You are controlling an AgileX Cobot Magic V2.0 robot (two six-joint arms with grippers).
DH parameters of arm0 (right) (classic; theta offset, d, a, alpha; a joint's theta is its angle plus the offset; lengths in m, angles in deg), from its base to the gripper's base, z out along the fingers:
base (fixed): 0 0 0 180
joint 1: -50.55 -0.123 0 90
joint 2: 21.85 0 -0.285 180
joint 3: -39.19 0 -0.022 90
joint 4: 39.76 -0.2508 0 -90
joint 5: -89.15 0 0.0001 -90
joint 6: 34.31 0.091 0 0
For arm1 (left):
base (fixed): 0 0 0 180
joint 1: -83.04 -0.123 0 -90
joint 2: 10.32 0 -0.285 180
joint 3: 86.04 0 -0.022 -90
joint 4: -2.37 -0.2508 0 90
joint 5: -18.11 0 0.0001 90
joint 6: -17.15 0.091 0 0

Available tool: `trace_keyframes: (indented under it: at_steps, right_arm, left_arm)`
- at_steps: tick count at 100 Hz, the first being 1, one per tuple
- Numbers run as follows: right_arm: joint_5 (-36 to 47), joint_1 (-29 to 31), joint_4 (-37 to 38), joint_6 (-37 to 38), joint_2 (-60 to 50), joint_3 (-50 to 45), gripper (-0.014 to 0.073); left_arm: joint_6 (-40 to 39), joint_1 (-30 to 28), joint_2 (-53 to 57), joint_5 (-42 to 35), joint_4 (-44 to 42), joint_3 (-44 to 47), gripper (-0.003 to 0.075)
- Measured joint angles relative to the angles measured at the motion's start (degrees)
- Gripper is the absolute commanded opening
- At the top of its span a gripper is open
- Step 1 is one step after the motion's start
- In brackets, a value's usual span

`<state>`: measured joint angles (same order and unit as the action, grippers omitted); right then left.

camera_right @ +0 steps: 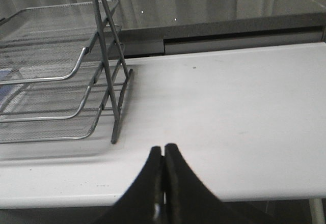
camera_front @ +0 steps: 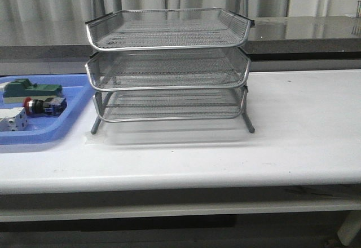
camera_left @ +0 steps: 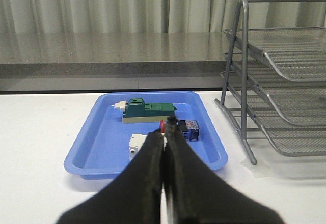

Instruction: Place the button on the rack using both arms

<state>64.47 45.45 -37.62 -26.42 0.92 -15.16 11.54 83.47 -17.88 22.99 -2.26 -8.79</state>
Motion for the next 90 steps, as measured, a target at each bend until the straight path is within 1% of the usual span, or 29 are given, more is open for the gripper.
trace_keyframes:
  at_steps: [32, 48, 65, 70, 77, 90]
  right_arm:
    - [-14.1, 0.0, -0.5, 0.0, 21.2, 16.4, -0.0057]
    - [-15.6, 0.0, -2.1, 0.0, 29.1, 20.2, -0.0057]
    - [-15.5, 0.0, -4.3, 0.0, 34.1, 20.4, -0.0043]
    - [-15.4, 0.0, -5.2, 0.0, 35.1, 20.4, -0.0013]
    - [-15.2, 0.0, -6.4, 0.0, 36.3, 20.4, 0.0070]
    - [-15.2, 0.0, -9.4, 0.0, 37.2, 20.4, 0.0301]
  left_arm:
    - [0.0, 0.0, 0.0, 0.0, 0.0, 0.0, -0.0020]
    - [0.0, 0.0, 0.0, 0.0, 0.0, 0.0, -0.0020]
    - [0.0, 0.0, 0.0, 0.0, 0.0, 0.0, -0.0020]
    - [0.0, 0.0, 0.0, 0.0, 0.0, 0.0, -0.0020]
    - [0.0, 0.0, 0.0, 0.0, 0.0, 0.0, -0.0020]
    - [0.0, 0.0, 0.0, 0.0, 0.0, 0.0, -0.0020]
